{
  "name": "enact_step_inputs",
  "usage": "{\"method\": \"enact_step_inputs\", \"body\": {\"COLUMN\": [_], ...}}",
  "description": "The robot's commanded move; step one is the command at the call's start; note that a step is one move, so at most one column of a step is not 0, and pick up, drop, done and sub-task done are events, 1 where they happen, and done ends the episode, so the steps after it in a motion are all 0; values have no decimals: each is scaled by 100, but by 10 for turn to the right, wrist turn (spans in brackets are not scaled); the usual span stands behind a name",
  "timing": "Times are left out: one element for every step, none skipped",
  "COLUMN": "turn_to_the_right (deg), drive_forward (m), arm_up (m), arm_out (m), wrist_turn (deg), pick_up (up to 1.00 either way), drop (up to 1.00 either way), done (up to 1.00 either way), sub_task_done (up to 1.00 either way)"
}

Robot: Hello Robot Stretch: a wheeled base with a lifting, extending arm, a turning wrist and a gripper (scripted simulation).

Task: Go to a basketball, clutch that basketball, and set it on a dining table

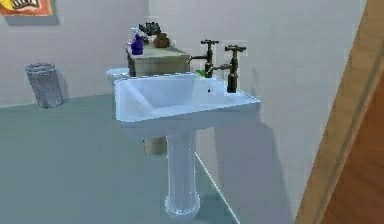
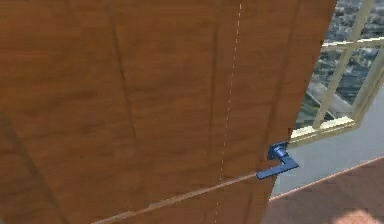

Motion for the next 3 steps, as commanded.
{"method": "enact_step_inputs", "body": {"turn_to_the_right": [-450,0,-60], "drive_forward": [0,30,0], "arm_up": [0,0,0], "arm_out": [0,0,0], "wrist_turn": [0,0,0], "pick_up": [0,0,0], "drop": [0,0,0], "done": [0,0,0], "sub_task_done": [0,0,0]}}
